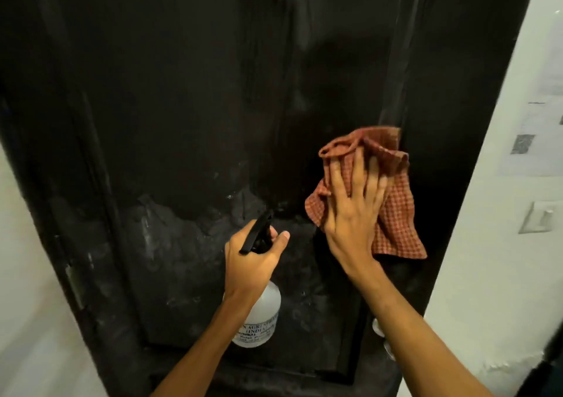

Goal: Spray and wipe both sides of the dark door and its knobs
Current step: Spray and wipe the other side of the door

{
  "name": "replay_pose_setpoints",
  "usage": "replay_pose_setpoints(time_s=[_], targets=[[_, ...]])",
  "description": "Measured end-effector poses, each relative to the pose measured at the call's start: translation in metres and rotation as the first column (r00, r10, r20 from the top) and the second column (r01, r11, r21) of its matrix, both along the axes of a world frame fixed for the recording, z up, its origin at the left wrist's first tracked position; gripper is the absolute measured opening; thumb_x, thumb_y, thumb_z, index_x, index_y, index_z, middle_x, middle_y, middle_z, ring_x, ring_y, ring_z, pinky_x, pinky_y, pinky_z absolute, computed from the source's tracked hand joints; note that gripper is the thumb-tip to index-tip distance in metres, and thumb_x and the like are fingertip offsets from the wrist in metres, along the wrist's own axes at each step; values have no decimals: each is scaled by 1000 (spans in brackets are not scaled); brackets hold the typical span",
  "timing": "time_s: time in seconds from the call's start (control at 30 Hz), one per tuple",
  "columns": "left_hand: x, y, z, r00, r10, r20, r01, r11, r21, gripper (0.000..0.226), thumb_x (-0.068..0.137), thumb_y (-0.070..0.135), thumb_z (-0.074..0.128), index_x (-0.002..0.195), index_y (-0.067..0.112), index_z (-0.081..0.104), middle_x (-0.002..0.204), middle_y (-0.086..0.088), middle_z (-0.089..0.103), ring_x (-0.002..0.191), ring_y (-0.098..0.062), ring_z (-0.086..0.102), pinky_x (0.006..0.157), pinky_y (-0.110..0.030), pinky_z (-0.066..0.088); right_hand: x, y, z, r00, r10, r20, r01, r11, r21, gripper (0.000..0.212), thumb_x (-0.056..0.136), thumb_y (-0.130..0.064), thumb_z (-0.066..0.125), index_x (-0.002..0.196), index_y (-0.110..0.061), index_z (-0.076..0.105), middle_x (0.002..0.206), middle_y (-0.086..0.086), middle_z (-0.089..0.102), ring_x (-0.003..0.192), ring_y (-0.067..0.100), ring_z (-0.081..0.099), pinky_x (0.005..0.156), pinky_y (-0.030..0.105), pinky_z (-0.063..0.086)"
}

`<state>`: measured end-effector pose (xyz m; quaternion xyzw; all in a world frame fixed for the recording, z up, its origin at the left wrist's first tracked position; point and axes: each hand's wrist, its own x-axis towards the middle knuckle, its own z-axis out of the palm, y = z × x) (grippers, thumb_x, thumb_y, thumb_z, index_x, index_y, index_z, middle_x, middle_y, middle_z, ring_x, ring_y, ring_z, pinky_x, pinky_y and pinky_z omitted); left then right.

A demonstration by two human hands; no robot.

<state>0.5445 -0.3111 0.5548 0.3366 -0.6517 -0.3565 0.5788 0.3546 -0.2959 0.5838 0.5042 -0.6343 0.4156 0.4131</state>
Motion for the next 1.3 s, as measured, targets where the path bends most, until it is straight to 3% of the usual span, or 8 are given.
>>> replay_pose_setpoints(time_s=[0.23, 0.37, 0.47, 0.57, 0.77, 0.97, 1.13, 1.3], targets=[[61, -25, -5, 997, 71, -23, -71, 997, -19, 23, 87, 17, 83, 72, 17, 65, 55, 7, 61, 43, -6, 54, 51, -27, 44, 58, -26, -16, 932, 129, -339, -21, 953, 303, 82, 82, -22, 61, 159, -29, 34, 145, 8, 50, 131, 32, 39, 116, 51, 21], [102, -43, -5, 988, 147, -46, -149, 988, -51, 23, 86, 13, 83, 73, 13, 65, 56, 10, 62, 45, -2, 56, 50, -19, 45, 105, -56, 42, 990, 0, -144, 9, 998, 65, 62, 102, -37, 37, 162, -29, 26, 166, 12, 27, 152, 37, 21, 126, 55, 7], [118, -55, -5, 984, 172, -47, -174, 984, -39, 22, 85, 15, 84, 73, 18, 66, 63, 11, 67, 54, -2, 62, 57, -21, 49, 131, -71, -23, 942, 132, -310, -57, 969, 239, 76, 94, -23, 53, 163, -24, 23, 172, 10, 7, 158, 32, 3, 127, 53, -1], [142, -67, -9, 985, 170, -42, -171, 985, -21, 21, 85, 17, 85, 74, 21, 67, 64, 14, 68, 54, 0, 62, 57, -23, 49, 146, -79, -67, 852, 277, -443, -25, 869, 495, 101, 69, -16, 77, 160, -26, 34, 162, 6, 33, 151, 30, 23, 124, 47, 5], [169, -85, -22, 983, 172, -59, -171, 985, 16, 21, 86, 16, 84, 73, 16, 67, 58, 8, 64, 51, -6, 60, 55, -26, 49, 165, -95, 19, 965, -6, -264, 52, 984, 170, 80, 88, -25, 59, 161, -28, 28, 154, 12, 41, 142, 38, 31, 124, 52, 8], [198, -100, -31, 966, 253, -53, -253, 967, 1, 28, 85, 14, 83, 67, 20, 64, 60, 11, 65, 59, -8, 65, 64, -23, 50, 198, -103, -43, 875, 231, -426, -3, 881, 473, 95, 76, -16, 58, 163, -31, 21, 159, 7, 31, 144, 37, 37, 123, 46, 7], [229, -112, -43, 941, 337, -32, -337, 942, 6, 24, 85, 13, 84, 70, 14, 66, 59, 7, 65, 64, -7, 67, 64, -14, 49, 236, -133, 15, 951, 81, -299, -11, 973, 229, 84, 84, -18, 56, 162, -28, 26, 148, 12, 42, 135, 38, 36, 122, 52, 13], [253, -119, -43, 913, 408, 0, -407, 913, -38, 24, 83, 12, 85, 71, 17, 66, 63, 14, 65, 70, 4, 66, 66, -4, 45, 266, -147, -65, 777, 429, -461, -91, 801, 592, 97, 76, -14, 70, 162, -22, 26, 168, 11, 23, 156, 29, 11, 127, 43, -10]])
